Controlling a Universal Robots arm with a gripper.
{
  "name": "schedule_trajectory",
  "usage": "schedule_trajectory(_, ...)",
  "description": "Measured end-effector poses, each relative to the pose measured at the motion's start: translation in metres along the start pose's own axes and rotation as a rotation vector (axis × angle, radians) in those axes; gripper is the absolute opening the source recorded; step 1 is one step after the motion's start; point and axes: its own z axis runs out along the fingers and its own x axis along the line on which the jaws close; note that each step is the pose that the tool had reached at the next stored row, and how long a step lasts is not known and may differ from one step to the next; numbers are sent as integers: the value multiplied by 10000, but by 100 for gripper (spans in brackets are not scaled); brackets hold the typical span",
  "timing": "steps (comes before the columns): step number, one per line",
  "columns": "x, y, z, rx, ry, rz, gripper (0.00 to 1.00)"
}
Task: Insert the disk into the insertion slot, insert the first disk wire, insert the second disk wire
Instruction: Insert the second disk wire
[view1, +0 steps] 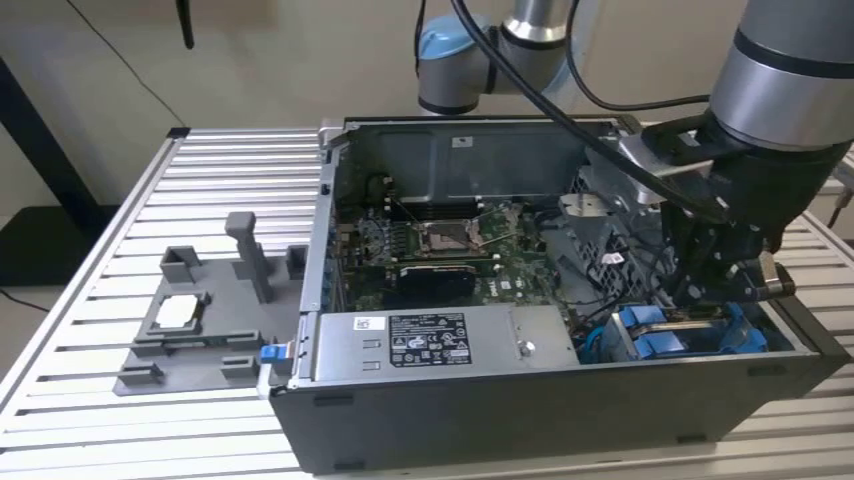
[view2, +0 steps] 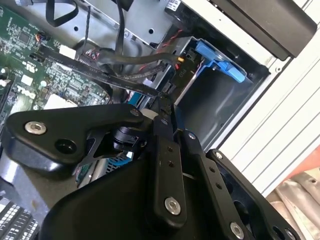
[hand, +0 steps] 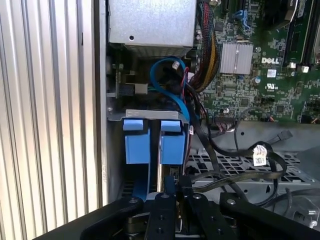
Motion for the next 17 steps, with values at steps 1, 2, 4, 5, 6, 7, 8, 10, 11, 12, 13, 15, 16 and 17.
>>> schedule_trajectory(1,1,-4,7,2,-69,11,16)
schedule_trajectory(2,1,-9,13,5,-156,24,16)
schedule_trajectory(4,3,-20,25,12,-313,50,16)
schedule_trajectory(5,6,-29,30,10,-318,56,16)
schedule_trajectory(6,7,-35,33,11,-319,65,16)
schedule_trajectory(7,8,-39,34,11,-316,75,16)
schedule_trajectory(8,11,-42,35,12,-312,89,16)
schedule_trajectory(10,14,-43,37,14,-300,127,16)
schedule_trajectory(11,15,-43,41,15,-294,151,16)
schedule_trajectory(12,15,-43,44,16,-288,181,16)
schedule_trajectory(13,15,-43,46,18,-282,208,16)
schedule_trajectory(15,18,-43,49,21,-276,255,16)
schedule_trajectory(16,19,-42,53,22,-272,282,16)
schedule_trajectory(17,21,-42,56,23,-267,304,16)
